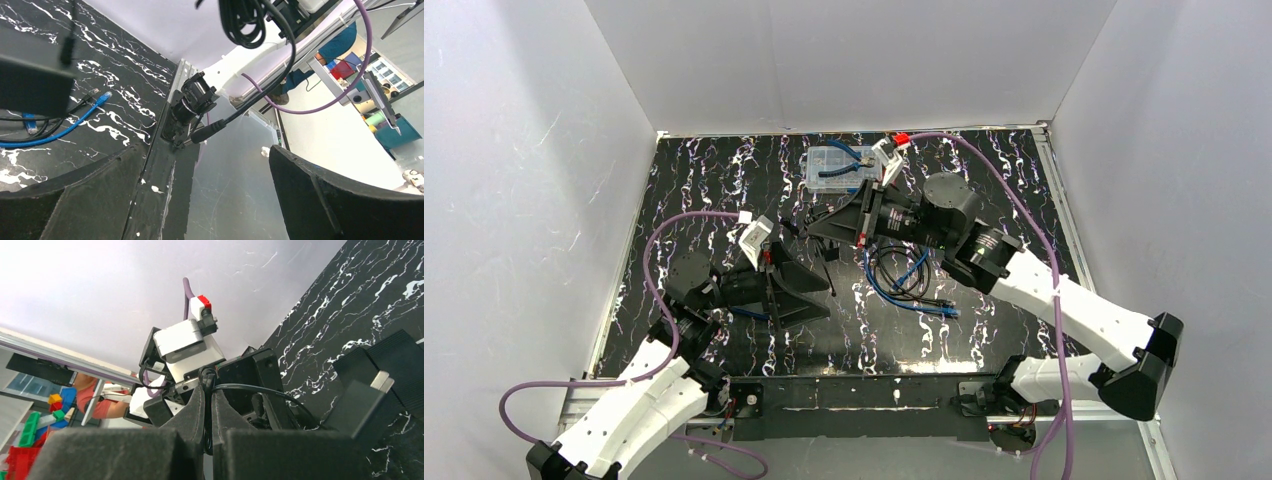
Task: Insert the plug into the switch port
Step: Pick up the power from the center of the board.
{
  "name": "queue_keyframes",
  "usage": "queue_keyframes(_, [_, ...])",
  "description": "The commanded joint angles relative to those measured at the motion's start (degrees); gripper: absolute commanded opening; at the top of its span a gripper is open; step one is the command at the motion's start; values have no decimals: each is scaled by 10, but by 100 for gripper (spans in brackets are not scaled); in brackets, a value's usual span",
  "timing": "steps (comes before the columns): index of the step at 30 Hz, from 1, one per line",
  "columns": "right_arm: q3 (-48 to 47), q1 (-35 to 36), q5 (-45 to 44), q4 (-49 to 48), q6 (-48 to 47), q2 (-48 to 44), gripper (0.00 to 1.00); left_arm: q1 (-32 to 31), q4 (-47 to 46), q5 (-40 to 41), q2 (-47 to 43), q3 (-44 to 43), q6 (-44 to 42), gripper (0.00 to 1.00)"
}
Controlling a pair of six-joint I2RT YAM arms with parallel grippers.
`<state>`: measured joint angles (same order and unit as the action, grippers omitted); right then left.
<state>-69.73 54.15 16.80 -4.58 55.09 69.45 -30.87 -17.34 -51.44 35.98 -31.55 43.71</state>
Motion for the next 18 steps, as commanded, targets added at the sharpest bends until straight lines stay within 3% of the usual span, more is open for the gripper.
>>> queue_keyframes(1, [-41,3,8,-55,26,14,1,-1,-50,-29,0,3,17,96])
queue_keyframes(12, [-48,3,13,-85,53,40,1,-1,-65,-46,-1,8,25,90])
queue_keyframes(18, [-40,3,-5,-80,51,29,1,-1,-68,-53,-7,11,28,79])
